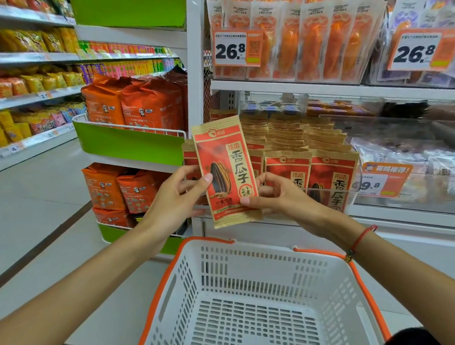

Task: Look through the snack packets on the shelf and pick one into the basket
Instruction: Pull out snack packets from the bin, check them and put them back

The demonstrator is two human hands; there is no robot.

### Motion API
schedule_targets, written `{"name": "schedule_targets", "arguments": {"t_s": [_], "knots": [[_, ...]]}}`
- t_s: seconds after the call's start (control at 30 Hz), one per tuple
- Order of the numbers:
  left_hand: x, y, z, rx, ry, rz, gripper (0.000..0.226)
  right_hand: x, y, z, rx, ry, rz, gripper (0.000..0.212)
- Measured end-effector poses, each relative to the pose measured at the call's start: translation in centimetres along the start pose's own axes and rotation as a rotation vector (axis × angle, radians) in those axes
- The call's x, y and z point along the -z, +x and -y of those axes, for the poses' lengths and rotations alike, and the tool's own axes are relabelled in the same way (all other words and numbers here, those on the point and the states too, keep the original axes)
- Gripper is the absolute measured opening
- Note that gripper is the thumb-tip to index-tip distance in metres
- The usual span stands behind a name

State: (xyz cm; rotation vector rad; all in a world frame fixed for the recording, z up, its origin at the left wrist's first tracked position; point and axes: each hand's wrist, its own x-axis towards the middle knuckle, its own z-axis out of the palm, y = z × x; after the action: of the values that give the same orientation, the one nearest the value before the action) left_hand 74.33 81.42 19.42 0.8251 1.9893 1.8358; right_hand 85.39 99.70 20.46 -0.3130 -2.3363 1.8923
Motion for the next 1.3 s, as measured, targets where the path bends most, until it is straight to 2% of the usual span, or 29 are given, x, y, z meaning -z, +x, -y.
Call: {"name": "schedule_targets", "arguments": {"t_s": [0.17, 0.33, 0.43, 0.53, 0.63, 0.73, 0.87, 0.9, 1.0, 1.1, 1.13, 1.23, 1.3], "knots": [[-0.1, -0.1, 0.0, 0.022, 0.033, 0.101, 0.036, -0.4, -0.3, 0.2, 0.009, -0.002, -0.046, 0.042], [-0.2, 0.0, 0.7, 0.037, 0.09, 0.162, 0.044, -1.8, -0.4, -0.2, 0.053, -0.058, 0.044, 0.036], [-0.4, -0.1, 1.0, 0.019, 0.18, 0.126, 0.052, -2.2, -0.4, -0.4, 0.111, -0.085, 0.021, 0.038], [-0.9, -0.4, 1.1, -0.033, 0.219, 0.065, 0.042, -2.2, -0.2, -0.6, 0.093, -0.135, -0.004, 0.04], [-1.6, -0.6, 1.1, -0.03, 0.177, 0.069, 0.035, -2.7, -0.2, -0.8, 0.107, -0.288, -0.027, 0.028], [-1.9, -0.7, 1.0, 0.035, 0.067, 0.083, 0.033, -3.3, -0.1, -0.8, 0.16, -0.435, -0.068, 0.045], [-2.4, -0.5, 0.1, 0.16, -0.233, 0.082, 0.02, -3.0, 0.0, -0.8, 0.293, -0.612, -0.259, 0.055], [-2.4, -0.5, -0.2, 0.151, -0.282, 0.088, 0.021, -2.9, 0.0, -0.8, 0.305, -0.632, -0.292, 0.057], [-2.4, -0.6, -0.7, 0.061, -0.287, 0.127, 0.042, -2.6, 0.0, -0.8, 0.325, -0.702, -0.381, 0.065], [-2.6, -1.1, -0.7, -0.109, -0.124, 0.137, 0.022, -2.5, 0.0, -0.7, 0.367, -0.76, -0.471, 0.068], [-2.7, -1.3, -0.6, -0.149, -0.07, 0.135, 0.023, -2.5, 0.0, -0.7, 0.384, -0.765, -0.487, 0.068], [-2.4, -1.4, -0.3, -0.19, -0.006, 0.116, 0.02, -2.5, 0.0, -0.6, 0.401, -0.785, -0.476, 0.074], [-2.0, -1.2, -0.2, -0.151, -0.039, 0.098, 0.018, -2.5, -0.1, -0.5, 0.402, -0.777, -0.442, 0.085]]}}
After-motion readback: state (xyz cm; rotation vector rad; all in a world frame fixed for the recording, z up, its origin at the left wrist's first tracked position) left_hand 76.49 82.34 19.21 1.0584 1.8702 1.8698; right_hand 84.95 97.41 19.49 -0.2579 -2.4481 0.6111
